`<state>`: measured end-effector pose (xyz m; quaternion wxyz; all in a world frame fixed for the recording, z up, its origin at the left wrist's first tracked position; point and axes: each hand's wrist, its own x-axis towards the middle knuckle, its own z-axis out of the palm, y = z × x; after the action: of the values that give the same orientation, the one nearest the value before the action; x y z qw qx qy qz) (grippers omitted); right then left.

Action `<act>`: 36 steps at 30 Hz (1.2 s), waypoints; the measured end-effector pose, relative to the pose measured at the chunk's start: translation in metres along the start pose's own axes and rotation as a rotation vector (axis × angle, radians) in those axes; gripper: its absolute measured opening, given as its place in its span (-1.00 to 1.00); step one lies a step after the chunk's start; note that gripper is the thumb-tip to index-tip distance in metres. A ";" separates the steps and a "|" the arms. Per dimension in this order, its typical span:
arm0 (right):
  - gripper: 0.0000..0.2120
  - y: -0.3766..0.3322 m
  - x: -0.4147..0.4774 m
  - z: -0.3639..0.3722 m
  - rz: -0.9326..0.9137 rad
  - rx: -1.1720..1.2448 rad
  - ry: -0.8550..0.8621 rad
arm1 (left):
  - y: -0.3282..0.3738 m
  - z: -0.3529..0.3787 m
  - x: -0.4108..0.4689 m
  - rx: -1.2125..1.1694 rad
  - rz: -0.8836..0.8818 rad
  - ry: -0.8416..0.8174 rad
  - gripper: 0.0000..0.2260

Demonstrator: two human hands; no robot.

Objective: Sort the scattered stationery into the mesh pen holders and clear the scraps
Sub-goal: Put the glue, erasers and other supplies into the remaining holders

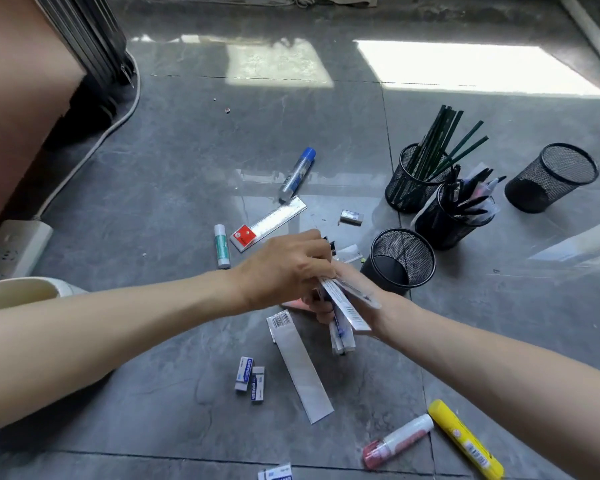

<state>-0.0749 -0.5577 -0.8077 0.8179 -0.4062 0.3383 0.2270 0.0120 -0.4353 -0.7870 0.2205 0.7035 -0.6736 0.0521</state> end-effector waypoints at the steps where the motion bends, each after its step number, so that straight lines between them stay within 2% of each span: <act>1: -0.78 0.000 -0.003 0.003 -0.003 0.020 0.004 | -0.001 -0.001 0.000 0.014 0.005 0.005 -0.89; 5: -0.89 -0.001 -0.010 0.001 0.080 0.180 -0.087 | -0.005 -0.008 -0.008 0.057 -0.003 -0.024 -0.75; 9: -0.83 -0.005 -0.010 -0.005 0.088 0.091 -0.052 | -0.003 -0.014 -0.015 0.091 0.022 -0.018 -0.74; 12: -0.86 -0.005 -0.012 -0.003 0.064 0.082 -0.023 | -0.004 -0.018 -0.014 0.107 -0.029 0.005 -0.82; 14: -0.78 -0.005 -0.014 -0.001 0.060 0.144 -0.041 | -0.003 -0.016 -0.012 0.137 -0.025 -0.023 -0.83; 17: -0.55 -0.004 -0.015 0.002 0.050 0.175 -0.099 | 0.000 -0.008 -0.010 0.182 -0.013 -0.110 -0.81; 20: -0.55 -0.005 -0.017 0.003 0.041 0.140 -0.073 | 0.002 -0.001 -0.013 0.192 -0.123 -0.136 -0.75; 22: -0.72 -0.005 -0.018 0.000 0.016 0.076 -0.083 | 0.004 0.002 -0.017 0.135 -0.290 -0.084 -0.62; 24: -0.90 -0.006 -0.018 -0.001 0.004 0.029 -0.080 | 0.007 0.002 -0.018 -0.005 -0.595 -0.031 -0.48; 26: -0.92 -0.003 -0.016 -0.001 -0.024 0.000 -0.034 | 0.013 0.000 -0.015 -0.267 -0.979 -0.029 -0.49; 27: -0.93 -0.002 -0.016 0.000 -0.068 -0.033 -0.006 | 0.016 -0.001 -0.013 -0.510 -1.165 -0.022 -0.56; 28: -0.93 0.000 -0.016 0.001 -0.125 -0.095 0.023 | 0.019 -0.004 -0.011 -0.849 -1.310 -0.005 -0.68; 29: -0.91 0.003 -0.016 0.001 -0.186 -0.186 0.046 | 0.020 -0.004 -0.010 -1.193 -1.393 -0.006 -0.78; 30: -0.88 0.005 -0.017 0.002 -0.242 -0.284 0.059 | 0.023 -0.003 -0.008 -1.437 -1.399 -0.037 -0.82; 31: -0.86 0.008 -0.018 0.003 -0.286 -0.374 0.061 | 0.026 -0.001 -0.007 -1.566 -1.357 -0.078 -0.83; 33: -0.82 0.010 -0.019 0.005 -0.351 -0.493 0.077 | 0.030 0.004 -0.002 -1.590 -1.242 -0.132 -0.83; 36: -0.89 -0.001 -0.022 0.006 -0.422 -0.584 0.177 | 0.030 0.002 0.014 -1.465 -1.144 -0.155 -0.67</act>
<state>-0.0872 -0.5554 -0.7880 0.6640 -0.7012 0.2377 0.1042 -0.0165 -0.4483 -0.7765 0.5558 0.6155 -0.1022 -0.5493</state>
